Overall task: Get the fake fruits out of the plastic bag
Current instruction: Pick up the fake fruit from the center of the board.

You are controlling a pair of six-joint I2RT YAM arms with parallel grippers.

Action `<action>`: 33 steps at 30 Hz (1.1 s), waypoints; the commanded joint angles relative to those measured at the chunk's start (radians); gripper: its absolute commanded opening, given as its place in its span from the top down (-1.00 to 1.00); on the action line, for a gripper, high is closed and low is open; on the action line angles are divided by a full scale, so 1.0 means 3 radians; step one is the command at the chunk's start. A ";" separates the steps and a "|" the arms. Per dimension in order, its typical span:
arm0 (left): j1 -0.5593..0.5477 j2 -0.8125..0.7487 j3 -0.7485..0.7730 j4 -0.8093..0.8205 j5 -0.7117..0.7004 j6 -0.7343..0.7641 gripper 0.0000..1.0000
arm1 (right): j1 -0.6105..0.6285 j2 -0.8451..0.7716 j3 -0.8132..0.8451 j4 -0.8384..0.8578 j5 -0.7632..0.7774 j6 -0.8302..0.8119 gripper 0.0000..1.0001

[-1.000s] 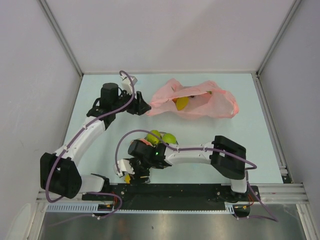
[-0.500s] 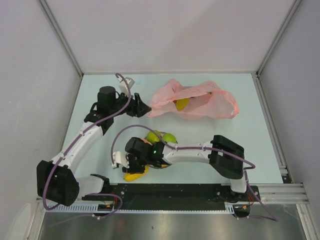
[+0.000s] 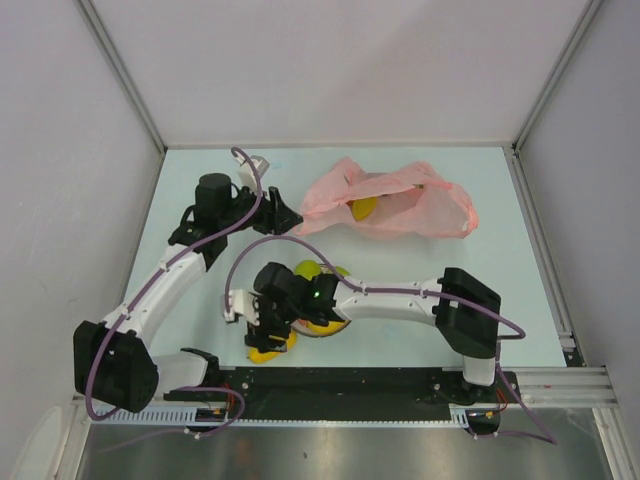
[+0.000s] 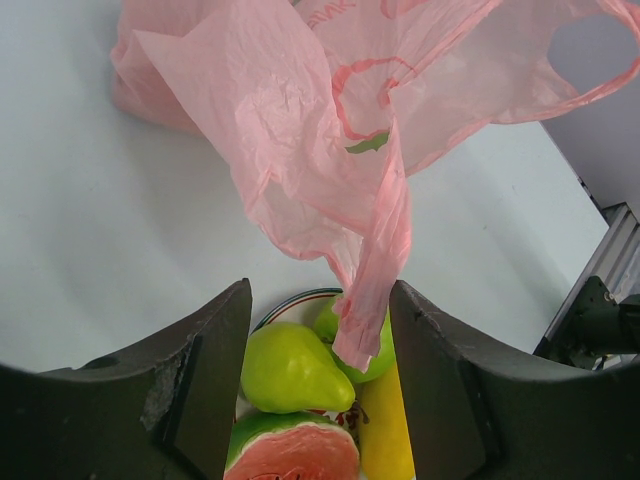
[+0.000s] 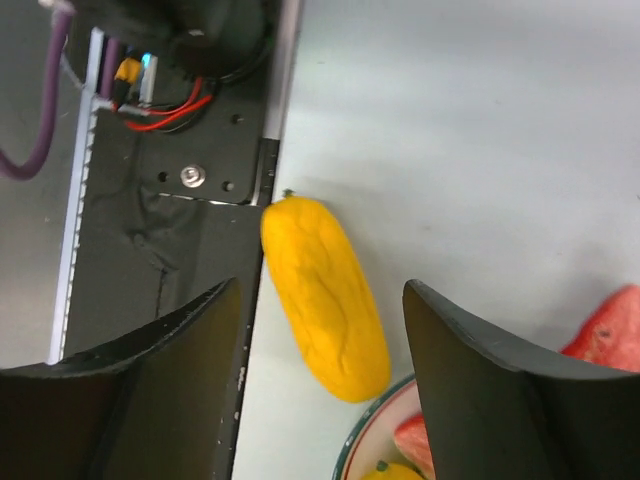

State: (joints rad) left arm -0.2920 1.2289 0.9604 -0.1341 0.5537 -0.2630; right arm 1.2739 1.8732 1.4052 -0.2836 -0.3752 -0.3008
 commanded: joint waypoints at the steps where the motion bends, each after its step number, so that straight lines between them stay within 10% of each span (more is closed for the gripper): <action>1: 0.0022 -0.0057 0.0000 0.0155 0.0046 -0.0054 -0.24 | 0.0120 0.0035 0.0041 -0.0052 -0.0002 -0.0465 -0.43; 12: 0.0017 -0.0001 0.0051 0.0155 0.0056 -0.0054 -0.25 | -0.0064 0.0377 0.0061 -0.0143 0.0008 -0.0695 -0.34; 20: 0.0022 0.0010 0.0056 0.0171 0.0046 -0.0064 -0.25 | -0.0089 0.0332 0.0061 -0.0190 -0.0063 -0.0654 0.15; 33: 0.0022 -0.0016 -0.0051 0.0242 0.0036 -0.0105 -0.25 | -0.0483 -0.0287 -0.0015 -0.0169 0.0504 0.1202 0.55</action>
State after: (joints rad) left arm -0.2920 1.2308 0.9562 -0.1081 0.5537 -0.2714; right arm 1.1702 1.8591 1.4048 -0.3386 -0.3023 -0.1188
